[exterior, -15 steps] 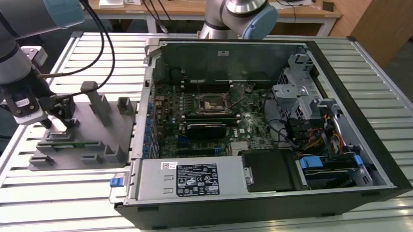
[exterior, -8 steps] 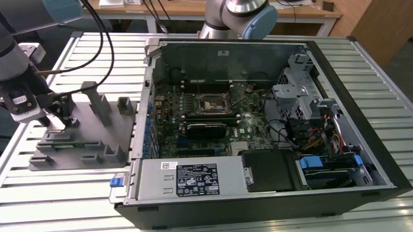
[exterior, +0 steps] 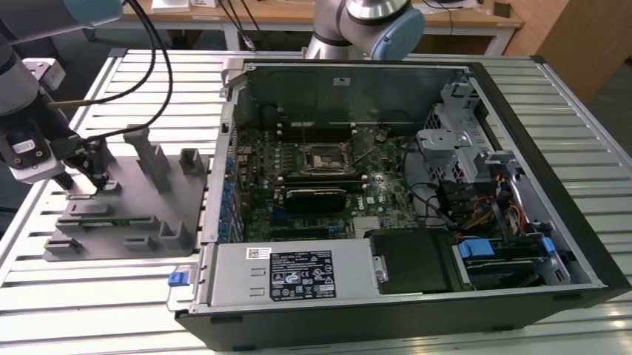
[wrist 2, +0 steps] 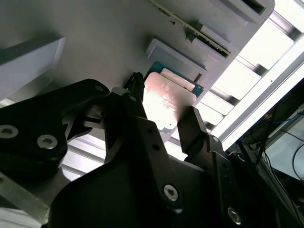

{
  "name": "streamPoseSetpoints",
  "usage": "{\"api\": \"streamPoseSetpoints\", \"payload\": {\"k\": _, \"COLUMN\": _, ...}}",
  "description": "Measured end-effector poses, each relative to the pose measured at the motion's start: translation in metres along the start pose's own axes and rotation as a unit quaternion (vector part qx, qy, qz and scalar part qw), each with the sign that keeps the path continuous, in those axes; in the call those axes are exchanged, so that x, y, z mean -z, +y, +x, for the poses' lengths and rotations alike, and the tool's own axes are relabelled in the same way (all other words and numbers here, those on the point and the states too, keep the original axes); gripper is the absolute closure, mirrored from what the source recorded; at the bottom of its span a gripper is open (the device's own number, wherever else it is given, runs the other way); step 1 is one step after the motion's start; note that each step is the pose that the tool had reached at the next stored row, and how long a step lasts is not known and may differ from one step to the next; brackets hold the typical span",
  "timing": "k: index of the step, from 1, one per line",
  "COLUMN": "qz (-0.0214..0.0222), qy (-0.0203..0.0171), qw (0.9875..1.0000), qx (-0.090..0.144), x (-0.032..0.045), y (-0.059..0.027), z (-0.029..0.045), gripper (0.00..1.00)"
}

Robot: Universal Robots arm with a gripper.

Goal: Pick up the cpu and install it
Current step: 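Pick up the cpu and move it towards the insertion slot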

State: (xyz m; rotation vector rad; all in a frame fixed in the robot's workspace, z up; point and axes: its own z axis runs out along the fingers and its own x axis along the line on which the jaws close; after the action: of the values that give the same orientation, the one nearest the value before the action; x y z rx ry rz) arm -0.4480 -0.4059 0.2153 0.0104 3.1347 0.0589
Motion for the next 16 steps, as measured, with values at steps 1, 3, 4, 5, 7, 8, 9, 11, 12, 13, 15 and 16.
{"api": "streamPoseSetpoints", "payload": {"k": 1, "qz": -0.0001, "qy": 0.0, "qw": 1.0, "qx": 0.0, "x": 0.0016, "y": 0.0001, "z": 0.0, "gripper": 0.47}}
{"api": "streamPoseSetpoints", "payload": {"k": 3, "qz": -0.0002, "qy": 0.0, "qw": 1.0, "qx": 0.0, "x": 0.0048, "y": 0.0002, "z": 0.0, "gripper": 0.47}}
{"api": "streamPoseSetpoints", "payload": {"k": 4, "qz": -0.0003, "qy": 0.0, "qw": 1.0, "qx": 0.0, "x": 0.0061, "y": 0.0002, "z": 0.0, "gripper": 0.47}}
{"api": "streamPoseSetpoints", "payload": {"k": 5, "qz": -0.0003, "qy": 0.0, "qw": 1.0, "qx": 0.0, "x": 0.0069, "y": 0.0002, "z": -0.0001, "gripper": 0.47}}
{"api": "streamPoseSetpoints", "payload": {"k": 7, "qz": -0.0004, "qy": 0.0, "qw": 1.0, "qx": 0.0, "x": 0.0083, "y": 0.0003, "z": -0.0001, "gripper": 0.47}}
{"api": "streamPoseSetpoints", "payload": {"k": 8, "qz": -0.0004, "qy": 0.0, "qw": 1.0, "qx": 0.0, "x": 0.0092, "y": 0.0003, "z": -0.0001, "gripper": 0.47}}
{"api": "streamPoseSetpoints", "payload": {"k": 9, "qz": -0.0004, "qy": 0.0, "qw": 1.0, "qx": 0.0, "x": 0.0102, "y": 0.0004, "z": -0.0001, "gripper": 0.47}}
{"api": "streamPoseSetpoints", "payload": {"k": 11, "qz": -0.0004, "qy": 0.0, "qw": 1.0, "qx": 0.0, "x": 0.0125, "y": 0.0005, "z": -0.0001, "gripper": 0.47}}
{"api": "streamPoseSetpoints", "payload": {"k": 12, "qz": -0.0004, "qy": 0.0, "qw": 1.0, "qx": 0.0, "x": 0.0136, "y": 0.0005, "z": -0.0001, "gripper": 0.47}}
{"api": "streamPoseSetpoints", "payload": {"k": 13, "qz": -0.0004, "qy": 0.0, "qw": 1.0, "qx": 0.0, "x": 0.0148, "y": 0.0005, "z": -0.0001, "gripper": 0.47}}
{"api": "streamPoseSetpoints", "payload": {"k": 15, "qz": -0.0004, "qy": 0.0, "qw": 1.0, "qx": 0.0, "x": 0.0172, "y": 0.0006, "z": -0.0001, "gripper": 0.47}}
{"api": "streamPoseSetpoints", "payload": {"k": 16, "qz": -0.0004, "qy": 0.0, "qw": 1.0, "qx": 0.0, "x": 0.0184, "y": 0.0007, "z": -0.0001, "gripper": 0.47}}
